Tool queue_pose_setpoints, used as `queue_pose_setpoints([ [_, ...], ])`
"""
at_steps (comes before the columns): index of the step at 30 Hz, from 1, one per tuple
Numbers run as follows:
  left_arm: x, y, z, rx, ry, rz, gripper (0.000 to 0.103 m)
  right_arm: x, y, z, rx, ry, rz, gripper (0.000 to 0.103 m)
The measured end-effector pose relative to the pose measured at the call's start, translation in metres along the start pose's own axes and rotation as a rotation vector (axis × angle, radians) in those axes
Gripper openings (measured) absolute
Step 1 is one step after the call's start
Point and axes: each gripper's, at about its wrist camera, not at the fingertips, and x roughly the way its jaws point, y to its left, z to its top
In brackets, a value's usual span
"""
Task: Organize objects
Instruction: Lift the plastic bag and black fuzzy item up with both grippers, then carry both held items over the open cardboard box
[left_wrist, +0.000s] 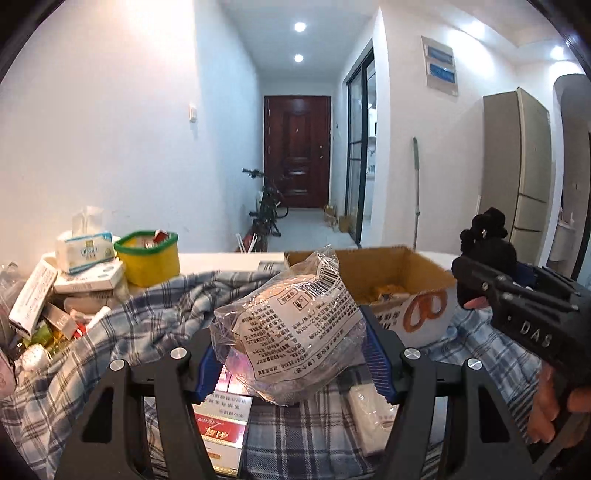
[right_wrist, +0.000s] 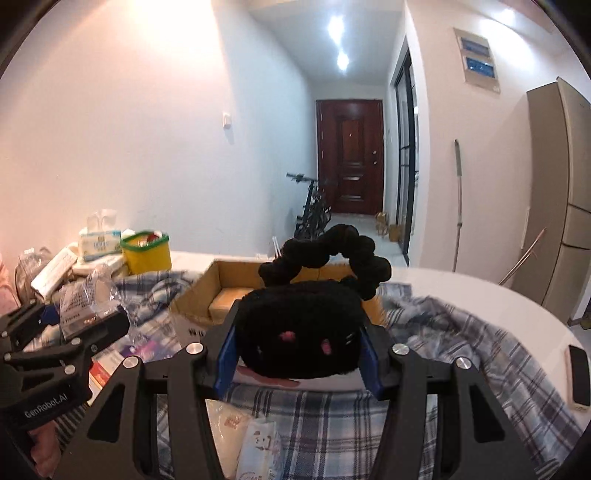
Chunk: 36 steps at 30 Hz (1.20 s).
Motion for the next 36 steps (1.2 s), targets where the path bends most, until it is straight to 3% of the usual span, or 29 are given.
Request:
queue_pose_setpoints([
  [7, -0.05, -0.01, 0.037, 0.045, -0.094, -0.04, 0.068, -0.053, -0.001, 0.047, 0.033, -0.044, 0.069, 0.053],
  [11, -0.09, -0.021, 0.068, 0.083, -0.181, -0.048, 0.068, -0.086, -0.002, 0.078, 0.025, -0.134, 0.068, 0.053],
  [15, -0.107, -0.033, 0.112, 0.079, -0.14, -0.055, 0.068, -0.108, -0.004, 0.119, 0.02, -0.167, 0.037, 0.053],
  [17, -0.119, -0.036, 0.133, 0.067, -0.188, -0.078, 0.068, -0.118, -0.006, 0.139, 0.011, -0.18, 0.038, 0.053],
  [22, -0.155, -0.046, 0.174, 0.045, -0.338, -0.12, 0.068, -0.154, -0.002, 0.171, -0.025, -0.336, 0.014, 0.053],
  [26, -0.169, -0.035, 0.18, -0.019, -0.374, -0.178, 0.068, -0.169, -0.004, 0.181, 0.016, -0.413, 0.083, 0.054],
  [29, -0.164, -0.028, 0.177, -0.025, -0.384, -0.167, 0.068, -0.167, -0.004, 0.175, 0.023, -0.437, 0.11, 0.053],
  [36, -0.12, -0.011, 0.177, -0.061, -0.325, -0.18, 0.068, -0.132, -0.009, 0.158, 0.03, -0.354, 0.098, 0.054],
])
